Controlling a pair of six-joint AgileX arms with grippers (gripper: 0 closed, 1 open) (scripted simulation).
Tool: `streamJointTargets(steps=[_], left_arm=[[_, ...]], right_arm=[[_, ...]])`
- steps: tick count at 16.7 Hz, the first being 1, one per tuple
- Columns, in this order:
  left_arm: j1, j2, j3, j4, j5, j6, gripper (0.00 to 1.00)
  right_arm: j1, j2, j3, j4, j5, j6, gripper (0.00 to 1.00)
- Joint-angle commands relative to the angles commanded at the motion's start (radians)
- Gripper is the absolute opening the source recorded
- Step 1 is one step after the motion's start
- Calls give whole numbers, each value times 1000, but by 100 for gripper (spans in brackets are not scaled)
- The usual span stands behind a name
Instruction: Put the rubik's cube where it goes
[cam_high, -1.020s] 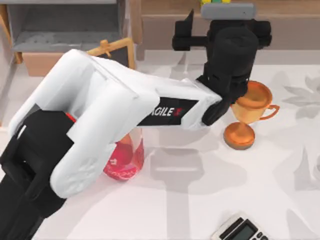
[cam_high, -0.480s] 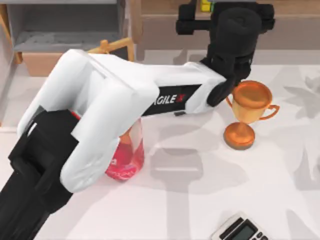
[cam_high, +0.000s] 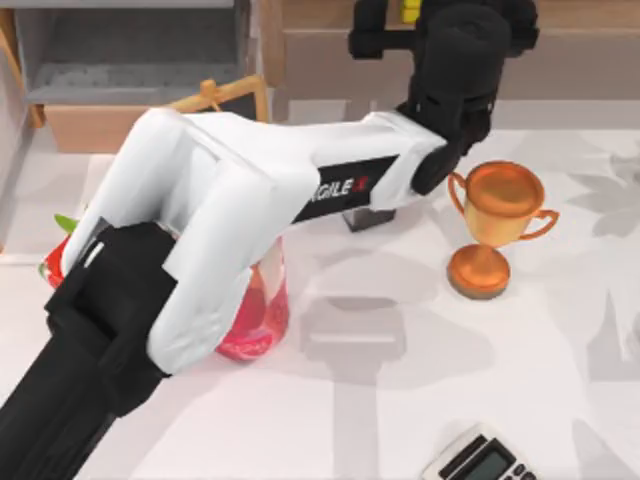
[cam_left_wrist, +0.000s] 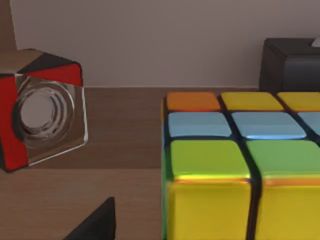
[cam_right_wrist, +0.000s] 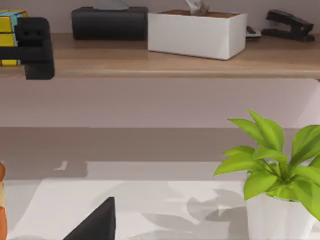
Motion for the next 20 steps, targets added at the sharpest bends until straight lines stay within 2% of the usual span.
streamJointTargets(steps=[2,15,20], left_arm=[[0,0,0,0,0,0,100],[0,0,0,0,0,0,2],[0,0,0,0,0,0,0]], right_arm=[[0,0,0,0,0,0,100],[0,0,0,0,0,0,100],[0,0,0,0,0,0,100]])
